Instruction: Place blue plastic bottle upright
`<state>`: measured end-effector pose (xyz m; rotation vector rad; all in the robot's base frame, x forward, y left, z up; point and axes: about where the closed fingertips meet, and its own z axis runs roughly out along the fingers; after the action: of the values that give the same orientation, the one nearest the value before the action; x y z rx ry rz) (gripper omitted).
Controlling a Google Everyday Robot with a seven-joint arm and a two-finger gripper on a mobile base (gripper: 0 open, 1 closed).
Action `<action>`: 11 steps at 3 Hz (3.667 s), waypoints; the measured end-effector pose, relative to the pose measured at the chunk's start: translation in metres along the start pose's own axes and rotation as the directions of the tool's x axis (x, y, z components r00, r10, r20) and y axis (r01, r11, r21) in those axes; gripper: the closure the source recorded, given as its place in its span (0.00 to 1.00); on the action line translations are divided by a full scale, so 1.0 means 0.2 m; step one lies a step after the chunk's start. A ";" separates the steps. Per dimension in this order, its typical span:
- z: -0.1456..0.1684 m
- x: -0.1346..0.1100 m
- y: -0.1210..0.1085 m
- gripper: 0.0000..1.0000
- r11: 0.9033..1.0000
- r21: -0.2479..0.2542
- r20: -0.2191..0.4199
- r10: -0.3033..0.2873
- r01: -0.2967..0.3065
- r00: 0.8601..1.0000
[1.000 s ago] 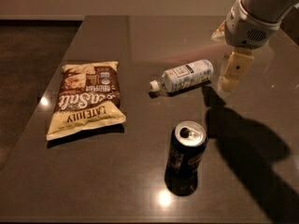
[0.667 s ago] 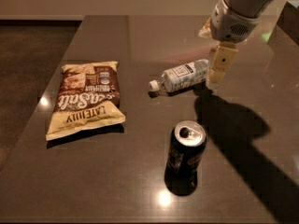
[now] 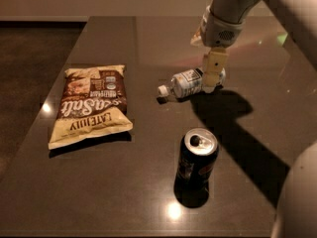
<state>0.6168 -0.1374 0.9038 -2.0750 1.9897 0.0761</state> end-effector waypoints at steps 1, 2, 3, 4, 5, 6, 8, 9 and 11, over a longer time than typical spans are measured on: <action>0.12 -0.07 0.01 0.00 0.996 -0.043 -0.014 -0.073 0.072 0.997; 0.20 -0.13 0.06 0.00 0.988 -0.078 -0.020 -0.136 0.134 0.990; 0.26 -0.16 0.10 0.16 0.980 -0.110 -0.043 -0.172 0.167 0.984; 0.26 -0.17 0.11 0.40 0.978 -0.131 -0.043 -0.171 0.165 0.984; 0.21 -0.17 0.09 0.63 0.982 -0.137 0.000 -0.131 0.130 0.991; 0.09 -0.19 0.04 0.86 0.990 -0.115 0.084 -0.066 0.075 0.994; -0.29 -0.25 -0.03 1.00 0.996 -0.036 0.368 0.093 -0.086 0.925; -0.46 -0.26 0.02 1.00 0.986 -0.024 0.517 0.153 -0.165 0.842; -0.53 -0.23 0.17 1.00 0.947 -0.091 0.761 0.265 -0.307 0.592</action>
Offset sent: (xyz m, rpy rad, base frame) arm -0.0305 0.0460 -0.0491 -0.0907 0.1006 0.2340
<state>0.5652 -0.1182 1.0101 -1.2865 1.6806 0.8261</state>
